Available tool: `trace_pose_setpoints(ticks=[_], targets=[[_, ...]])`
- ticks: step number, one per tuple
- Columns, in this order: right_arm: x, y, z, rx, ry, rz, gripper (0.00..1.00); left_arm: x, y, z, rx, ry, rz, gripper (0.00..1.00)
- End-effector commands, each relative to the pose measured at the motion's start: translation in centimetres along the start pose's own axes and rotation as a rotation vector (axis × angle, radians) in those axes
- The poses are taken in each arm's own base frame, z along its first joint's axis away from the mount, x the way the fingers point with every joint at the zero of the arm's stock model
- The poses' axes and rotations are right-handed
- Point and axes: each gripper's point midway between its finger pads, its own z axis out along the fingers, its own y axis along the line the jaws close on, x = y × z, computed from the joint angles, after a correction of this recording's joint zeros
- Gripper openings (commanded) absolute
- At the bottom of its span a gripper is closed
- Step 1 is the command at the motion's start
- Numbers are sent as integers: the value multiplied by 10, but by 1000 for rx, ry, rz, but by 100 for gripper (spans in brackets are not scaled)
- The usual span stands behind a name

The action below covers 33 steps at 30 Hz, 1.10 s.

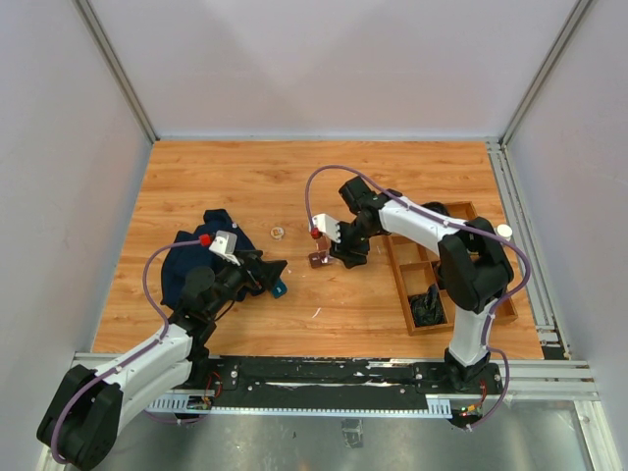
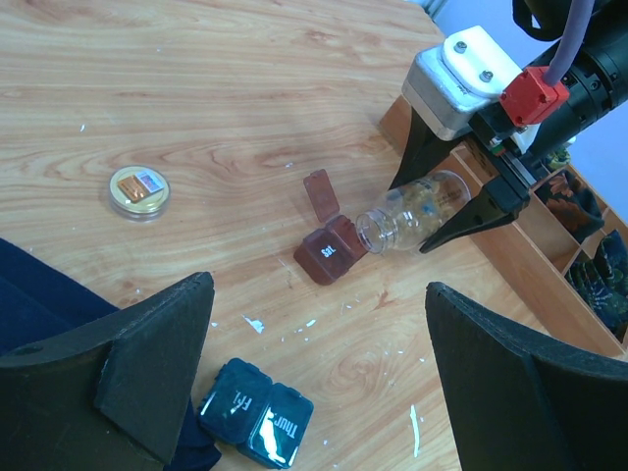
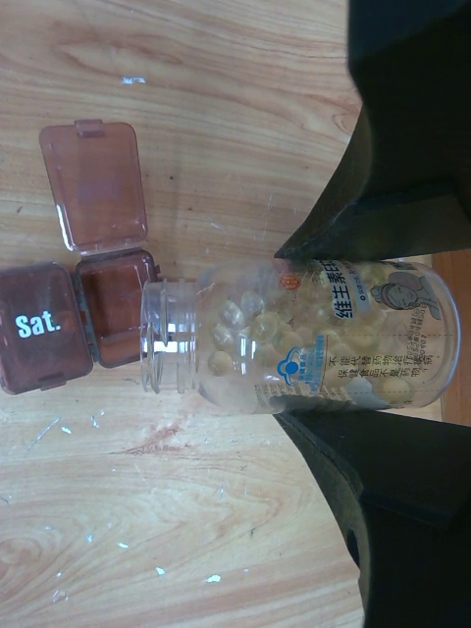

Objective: Sort the pills into containers

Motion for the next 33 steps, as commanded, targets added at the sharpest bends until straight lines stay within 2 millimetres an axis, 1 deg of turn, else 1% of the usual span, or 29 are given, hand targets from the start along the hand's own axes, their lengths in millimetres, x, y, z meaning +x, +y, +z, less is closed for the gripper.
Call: trace_pose_setpoints(ticks=[1, 2, 3, 5, 6, 8, 10, 11, 12, 13, 15, 16, 18, 20, 21, 22, 23, 24, 25, 26, 27, 28, 29, 30, 31, 32, 33], targets=[[-12, -2, -12, 35, -34, -10, 2, -5, 0, 0, 9, -28, 15, 93], [-9, -7, -13, 67, -20, -5, 2, -5, -1, 0, 10, -27, 16, 93], [-9, -6, -15, 58, -15, -8, 2, -5, -1, 0, 10, -27, 16, 93], [-16, 5, -16, 1, -52, -19, 3, -5, -1, 0, 9, -28, 16, 93], [-16, 2, -15, 26, -57, -16, 3, -5, -1, 0, 10, -29, 16, 93], [-11, -7, -17, 70, -27, -7, 2, -5, -1, 0, 12, -27, 16, 93], [-15, 5, -17, -2, -44, -9, 2, -5, -1, 0, 13, -27, 15, 93], [-16, 2, -17, 24, -52, -10, 2, -5, -1, 0, 13, -26, 16, 93], [-12, -7, -17, 78, -32, -4, 1, -4, -1, 0, 13, -25, 16, 93], [-10, -9, -17, 89, -28, -6, 2, -4, -1, 0, 14, -25, 16, 93], [-14, 5, -18, 0, -43, -15, 2, -4, -1, 0, 14, -25, 16, 93], [-14, 3, -18, 18, -39, -13, 2, -5, -1, 0, 13, -25, 16, 93], [-6, -11, -17, 99, -7, -1, 2, -5, -2, 0, 16, -27, 17, 93], [-10, 1, -18, 19, -25, -1, 2, -4, -2, 0, 17, -23, 16, 93], [-11, 0, -18, 31, -24, 6, 2, -5, -2, 0, 17, -26, 16, 93], [-6, -6, -17, 78, -4, 7, 2, -5, -2, 0, 17, -26, 16, 93], [-6, -14, -18, 116, -5, -1, 2, -5, -2, 0, 19, -25, 16, 93], [-11, -12, -21, 89, -24, -8, 2, -5, -3, 0, 20, -24, 17, 93], [-11, 1, -20, 18, -29, -6, 3, -5, -3, 0, 20, -24, 16, 93], [-10, 2, -18, 25, -27, 3, 3, -5, -2, 0, 18, -24, 16, 93], [-7, -12, -17, 104, -10, 9, 1, -5, -2, 0, 18, -24, 16, 93], [-1, -16, -16, 124, 18, 17, 1, -5, -2, 0, 19, -24, 16, 93], [0, -9, -18, 69, 21, 22, 2, -4, -3, 0, 21, -23, 16, 93], [-7, 0, -19, 14, -12, 15, 3, -4, -3, 0, 20, -23, 17, 93], [-11, -1, -19, 34, -31, 11, 2, -4, -2, 0, 19, -24, 16, 93], [-9, -10, -17, 98, -17, 2, 1, -4, -2, 0, 17, -24, 15, 93], [-3, -13, -16, 118, 10, 2, 1, -4, -2, 0, 17, -24, 16, 93]])
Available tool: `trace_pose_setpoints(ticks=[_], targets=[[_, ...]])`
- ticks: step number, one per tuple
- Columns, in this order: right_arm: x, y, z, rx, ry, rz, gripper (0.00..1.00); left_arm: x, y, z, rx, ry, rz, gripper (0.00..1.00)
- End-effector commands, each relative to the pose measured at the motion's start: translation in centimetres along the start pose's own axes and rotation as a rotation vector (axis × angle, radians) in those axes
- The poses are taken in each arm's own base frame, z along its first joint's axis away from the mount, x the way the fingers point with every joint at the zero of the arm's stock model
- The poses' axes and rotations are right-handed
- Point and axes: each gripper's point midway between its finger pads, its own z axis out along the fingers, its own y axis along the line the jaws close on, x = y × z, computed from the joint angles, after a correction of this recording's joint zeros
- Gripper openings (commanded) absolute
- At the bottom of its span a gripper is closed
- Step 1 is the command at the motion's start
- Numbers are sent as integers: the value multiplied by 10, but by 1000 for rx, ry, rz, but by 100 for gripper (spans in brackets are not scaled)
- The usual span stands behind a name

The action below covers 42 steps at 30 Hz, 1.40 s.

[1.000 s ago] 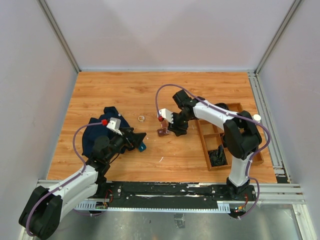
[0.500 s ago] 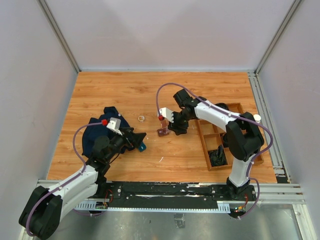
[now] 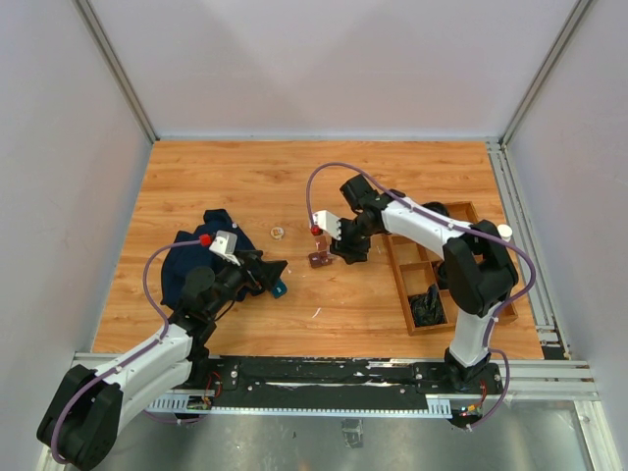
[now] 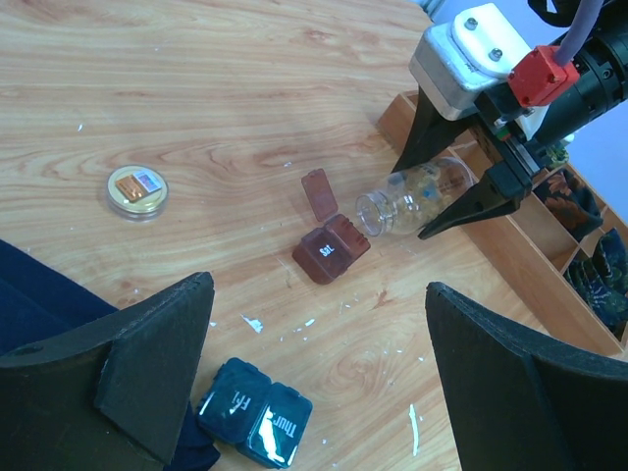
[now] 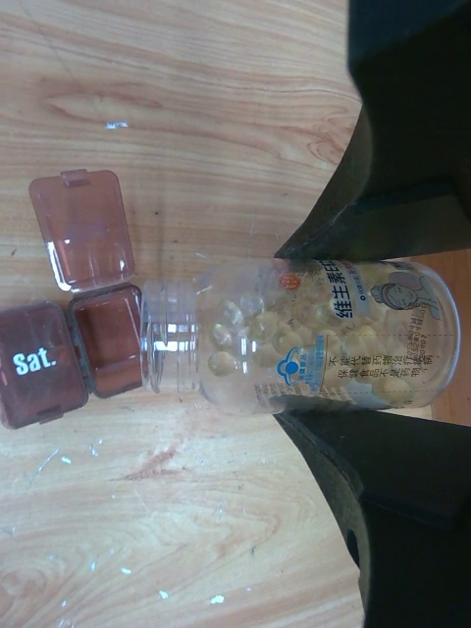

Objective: Sort the pills into containers

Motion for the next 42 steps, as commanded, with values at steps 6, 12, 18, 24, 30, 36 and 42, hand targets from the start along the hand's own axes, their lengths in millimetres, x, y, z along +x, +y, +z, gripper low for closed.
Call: trace_pose_setpoints(ticks=[6, 12, 18, 24, 30, 36, 42], targets=[[-6, 1, -8, 1, -21, -12, 1, -5, -2, 0, 18, -24, 16, 93], [-7, 2, -9, -26, -28, 9, 2, -5, -2, 0, 19, -24, 16, 93], [-12, 7, -10, -33, -42, 3, 2, -5, -2, 0, 18, -24, 16, 93], [-4, 0, -4, 12, -2, -2, 1, -4, -2, 0, 18, -22, 15, 93], [-6, 10, -2, 7, 4, -54, 1, -4, -2, 0, 19, -21, 16, 93], [-6, -4, -2, 90, 28, -41, 1, -5, -3, 0, 20, -23, 17, 93], [-3, -2, -1, 62, 41, -37, 1, -5, -3, 0, 24, -24, 17, 93]])
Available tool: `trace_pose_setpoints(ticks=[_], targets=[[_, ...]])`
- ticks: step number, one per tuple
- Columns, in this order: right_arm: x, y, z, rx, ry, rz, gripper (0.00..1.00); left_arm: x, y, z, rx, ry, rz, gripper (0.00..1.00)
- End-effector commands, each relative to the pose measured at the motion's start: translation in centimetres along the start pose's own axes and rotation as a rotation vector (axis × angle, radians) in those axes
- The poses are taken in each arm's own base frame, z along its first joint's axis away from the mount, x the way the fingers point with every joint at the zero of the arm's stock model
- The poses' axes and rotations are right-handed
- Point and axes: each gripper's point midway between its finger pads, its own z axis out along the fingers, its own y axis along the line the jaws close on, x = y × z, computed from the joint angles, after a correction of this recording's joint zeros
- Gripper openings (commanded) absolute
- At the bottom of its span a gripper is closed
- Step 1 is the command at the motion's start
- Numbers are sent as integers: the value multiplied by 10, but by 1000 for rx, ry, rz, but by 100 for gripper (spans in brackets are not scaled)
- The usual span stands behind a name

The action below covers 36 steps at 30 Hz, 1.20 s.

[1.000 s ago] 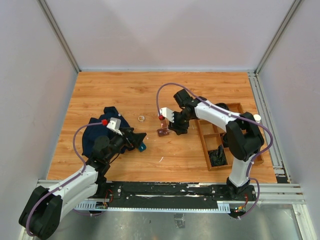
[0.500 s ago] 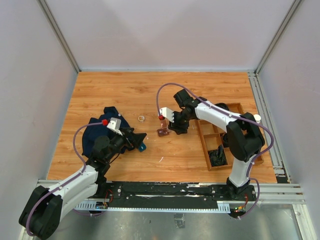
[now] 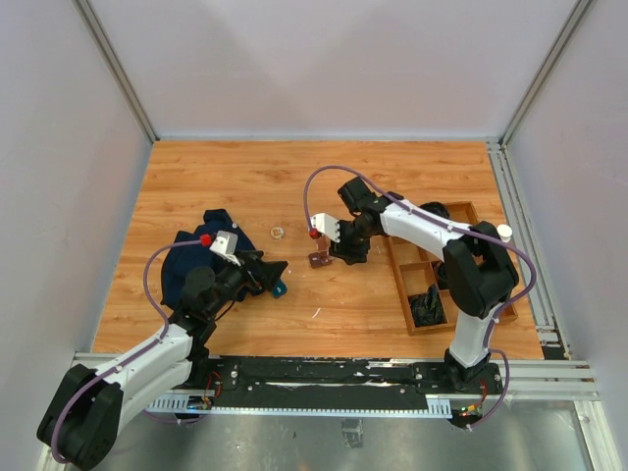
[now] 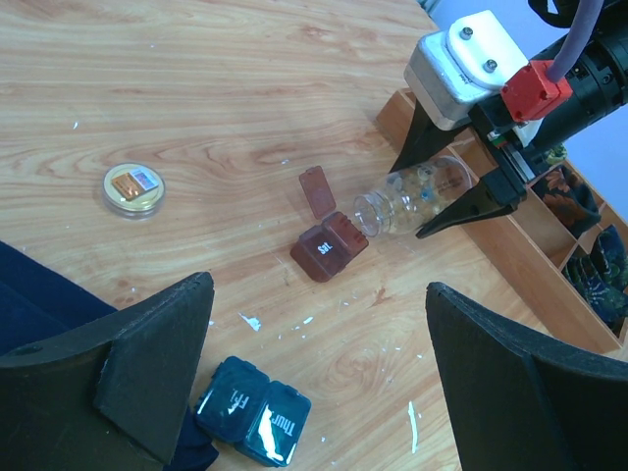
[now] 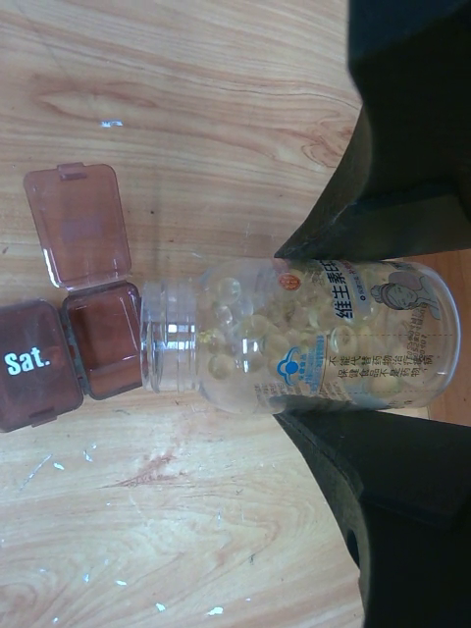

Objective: Sort the pills into containers

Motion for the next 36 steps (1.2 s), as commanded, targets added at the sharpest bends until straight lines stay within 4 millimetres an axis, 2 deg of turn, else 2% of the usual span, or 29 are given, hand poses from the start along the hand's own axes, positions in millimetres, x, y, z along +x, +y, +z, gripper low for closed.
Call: trace_pose_setpoints(ticks=[1, 2, 4, 5, 6, 7, 9, 10, 11, 12, 14, 16, 17, 19, 21, 22, 24, 26, 27, 29, 30, 31, 32, 33, 34, 36], targets=[[-9, 8, -4, -36, -7, -19, 1, -8, -3, 0, 22, -33, 18, 93], [-12, 13, -4, -56, -24, -19, 1, -7, -3, 0, 21, -32, 18, 93], [-6, -6, -2, 63, 7, -18, 1, -7, -2, 0, 16, -34, 18, 93], [-7, -3, -3, 30, 4, -15, 1, -7, -3, 0, 19, -32, 18, 93], [-12, 9, -6, -42, -22, -11, 1, -6, -3, 0, 22, -31, 18, 93], [-14, 11, -7, -41, -32, -15, 1, -7, -3, 0, 21, -33, 18, 93], [-6, -7, -3, 73, 5, -16, 1, -7, -3, 0, 20, -34, 18, 93], [-5, 3, -4, 1, 4, -2, 1, -7, -3, -1, 23, -32, 17, 93], [-13, 13, -6, -67, -26, -4, 1, -7, -4, -1, 24, -33, 16, 93], [-17, 11, -5, -51, -29, -14, 1, -7, -3, 0, 22, -34, 18, 93], [-9, -2, -5, 36, 7, -16, 1, -7, -3, -1, 21, -33, 18, 93], [-17, 14, -9, -64, -35, -17, 1, -7, -3, -1, 23, -33, 17, 93], [-19, 13, -7, -41, -40, -26, 1, -7, -3, -1, 19, -34, 18, 93], [-10, -8, -6, 77, 11, -19, 1, -7, -3, -1, 20, -34, 17, 93], [-14, 8, -7, -42, -14, 1, 1, -7, -3, -1, 23, -32, 18, 93], [-15, 8, -5, -31, -22, -6, 1, -6, -3, -1, 20, -33, 18, 93], [-9, -8, -3, 80, 17, -19, 1, -7, -3, -1, 20, -34, 17, 93], [-16, 11, -7, -51, -12, -13, 1, -7, -3, -1, 23, -32, 18, 93], [-21, 14, -7, -45, -31, -23, 1, -6, -2, -1, 19, -33, 18, 93], [-9, -7, -1, 82, 24, -32, 1, -7, -3, -1, 19, -33, 17, 93], [-8, -3, -3, 30, 31, -16, 1, -6, -3, -1, 23, -31, 18, 93], [-16, 10, -7, -56, -10, -11, 1, -6, -3, -1, 24, -31, 18, 93], [-17, 14, -5, -45, -20, -21, 1, -6, -3, -1, 20, -32, 18, 93], [-14, 1, -3, 49, -1, -39, 1, -7, -3, -1, 18, -34, 17, 93], [-11, -3, -4, 71, 19, -38, 1, -7, -3, -1, 21, -32, 17, 93], [-17, 13, -7, -65, -10, -10, 1, -7, -4, -1, 26, -32, 18, 93]])
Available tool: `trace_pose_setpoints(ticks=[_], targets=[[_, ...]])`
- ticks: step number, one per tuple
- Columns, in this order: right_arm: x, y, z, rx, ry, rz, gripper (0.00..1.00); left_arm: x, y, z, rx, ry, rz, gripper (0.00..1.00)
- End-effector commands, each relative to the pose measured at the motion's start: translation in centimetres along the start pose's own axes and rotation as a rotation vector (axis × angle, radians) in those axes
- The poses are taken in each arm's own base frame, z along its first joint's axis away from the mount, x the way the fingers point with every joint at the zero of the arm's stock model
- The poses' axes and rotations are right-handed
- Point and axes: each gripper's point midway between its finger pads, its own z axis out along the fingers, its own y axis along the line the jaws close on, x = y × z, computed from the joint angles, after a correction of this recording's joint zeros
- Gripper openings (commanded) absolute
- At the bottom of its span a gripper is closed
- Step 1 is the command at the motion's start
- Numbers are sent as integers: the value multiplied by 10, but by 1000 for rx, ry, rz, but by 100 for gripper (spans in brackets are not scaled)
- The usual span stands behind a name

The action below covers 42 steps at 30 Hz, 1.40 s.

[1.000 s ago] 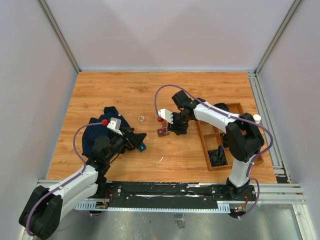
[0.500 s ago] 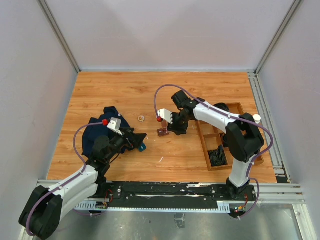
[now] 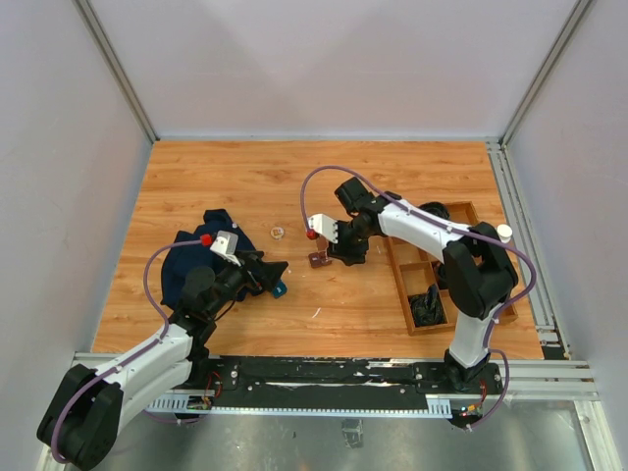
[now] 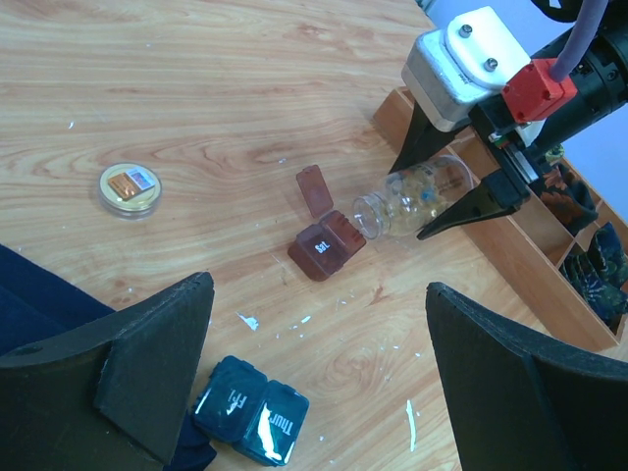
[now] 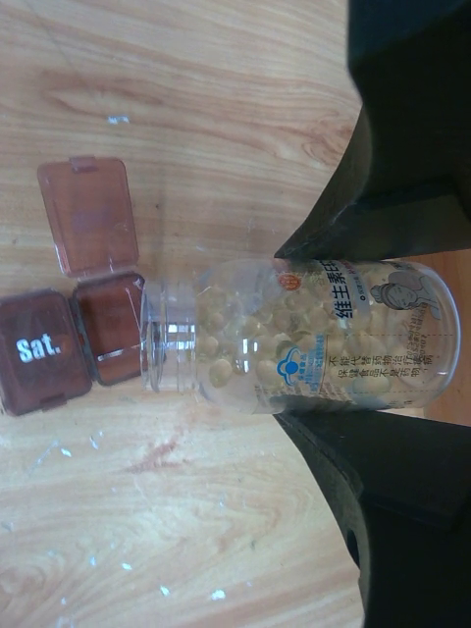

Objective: Sort the pills into containers

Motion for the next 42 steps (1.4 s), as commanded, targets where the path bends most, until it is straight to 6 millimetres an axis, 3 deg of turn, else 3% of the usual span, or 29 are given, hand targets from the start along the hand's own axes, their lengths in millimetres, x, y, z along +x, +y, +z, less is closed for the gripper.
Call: trace_pose_setpoints(ticks=[1, 3, 5, 8, 10, 13, 15, 29, 35, 42], targets=[[-12, 11, -4, -58, -27, -9, 1, -7, -2, -1, 16, -36, 18, 93], [-4, -5, -2, 54, 17, -25, 1, -7, -2, -1, 15, -36, 18, 93], [-10, 11, -5, -71, -18, 6, 1, -7, -3, -1, 21, -35, 17, 93], [-2, -4, 0, 47, 23, -18, 1, -8, -2, -1, 16, -38, 17, 93], [-14, 15, -6, -82, -36, -15, 1, -8, -3, -1, 19, -37, 19, 93], [-2, -6, -1, 53, 27, -14, 1, -8, -2, 0, 16, -36, 18, 93], [-9, 4, -5, -31, -10, 9, 1, -8, -3, 0, 19, -35, 19, 93], [-5, 6, 1, -23, -12, 20, 1, -8, -3, 0, 22, -35, 19, 93], [-18, 14, -9, -66, -101, 56, 3, -9, -6, 0, 32, -34, 18, 94], [-57, 33, -45, -184, -382, 126, 3, -12, -19, 4, 73, 7, -29, 96]])
